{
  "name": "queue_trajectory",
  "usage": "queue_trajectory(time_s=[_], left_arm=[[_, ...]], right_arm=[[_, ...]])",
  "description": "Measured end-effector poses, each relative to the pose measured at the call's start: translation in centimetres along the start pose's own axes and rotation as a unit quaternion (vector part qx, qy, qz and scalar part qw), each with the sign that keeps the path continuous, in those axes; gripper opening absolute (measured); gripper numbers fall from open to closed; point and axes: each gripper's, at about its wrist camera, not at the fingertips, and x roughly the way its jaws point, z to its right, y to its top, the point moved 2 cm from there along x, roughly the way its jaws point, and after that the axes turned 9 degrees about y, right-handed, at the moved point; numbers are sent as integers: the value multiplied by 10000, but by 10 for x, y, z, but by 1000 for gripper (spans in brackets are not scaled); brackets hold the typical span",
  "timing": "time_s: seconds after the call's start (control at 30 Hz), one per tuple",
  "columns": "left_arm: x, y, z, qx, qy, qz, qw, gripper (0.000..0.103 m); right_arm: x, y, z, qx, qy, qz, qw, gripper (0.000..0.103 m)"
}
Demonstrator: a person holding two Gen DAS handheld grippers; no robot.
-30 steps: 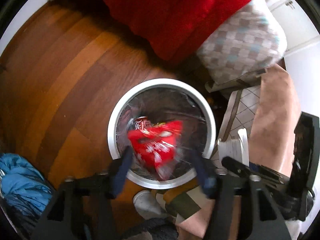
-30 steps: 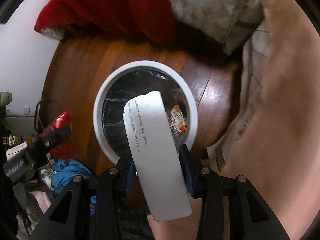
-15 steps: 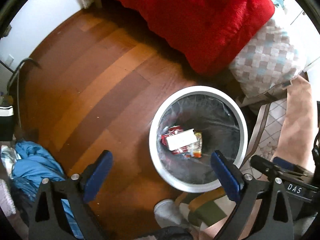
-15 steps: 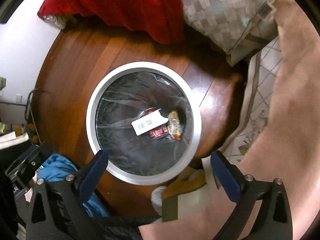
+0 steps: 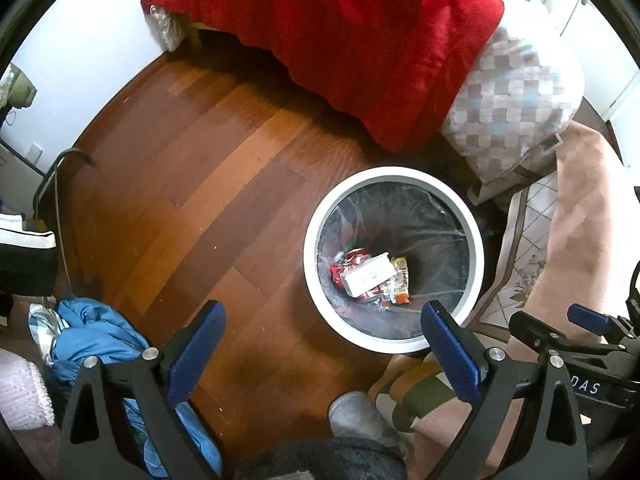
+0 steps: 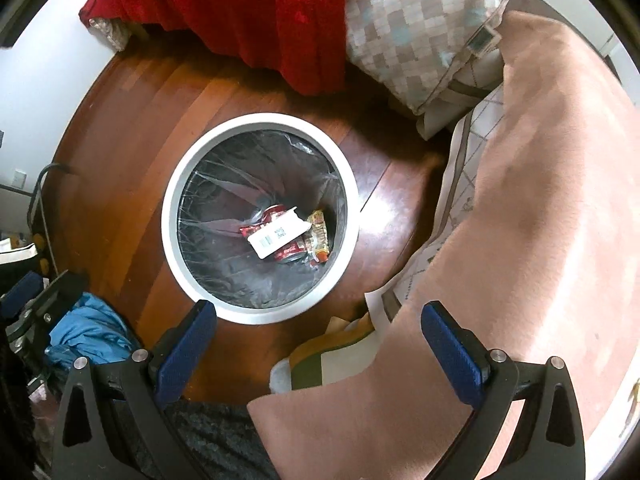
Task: Collect trash
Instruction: 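Move both tools back over the table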
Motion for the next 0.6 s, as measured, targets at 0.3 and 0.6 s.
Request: queue_trajectory(time_s=[0.3,0.6], left_arm=[[-51,-9,-2,54,4,408,9992,100],[-120,-22,-5,71,-155,994,9949,100]], right_arm=[[-58,-17,-8,-61,88,481,9988,103],[-131,-45,-16,-133,374,1115,9930,103]])
